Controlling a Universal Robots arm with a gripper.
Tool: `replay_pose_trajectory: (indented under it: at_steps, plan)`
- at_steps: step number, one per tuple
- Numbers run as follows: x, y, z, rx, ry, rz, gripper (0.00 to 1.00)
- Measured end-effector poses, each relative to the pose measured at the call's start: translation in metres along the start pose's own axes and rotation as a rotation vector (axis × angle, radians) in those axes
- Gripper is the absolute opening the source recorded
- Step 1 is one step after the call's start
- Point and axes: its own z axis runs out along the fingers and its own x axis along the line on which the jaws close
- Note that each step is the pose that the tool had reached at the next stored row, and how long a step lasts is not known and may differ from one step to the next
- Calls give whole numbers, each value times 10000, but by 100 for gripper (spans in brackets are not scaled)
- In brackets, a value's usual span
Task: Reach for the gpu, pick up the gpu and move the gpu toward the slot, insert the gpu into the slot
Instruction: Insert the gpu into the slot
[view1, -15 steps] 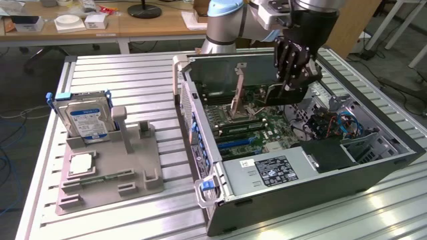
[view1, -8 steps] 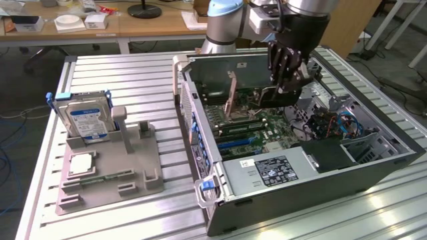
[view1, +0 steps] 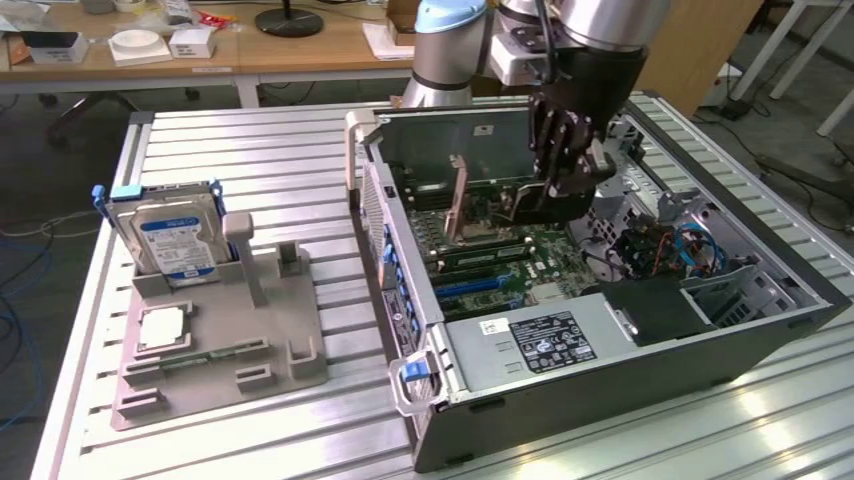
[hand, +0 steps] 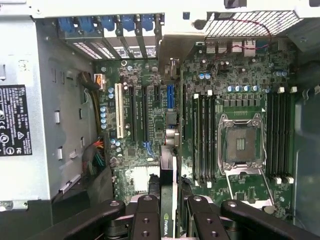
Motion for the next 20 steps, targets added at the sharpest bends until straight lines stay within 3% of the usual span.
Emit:
replay_pose_trajectory:
  at_steps: [4, 13, 20]
  plan:
    - [2, 59, 71, 1, 0, 1, 26]
    - [5, 178, 130, 0, -1, 1, 26]
    - [4, 203, 249, 1, -2, 0, 26]
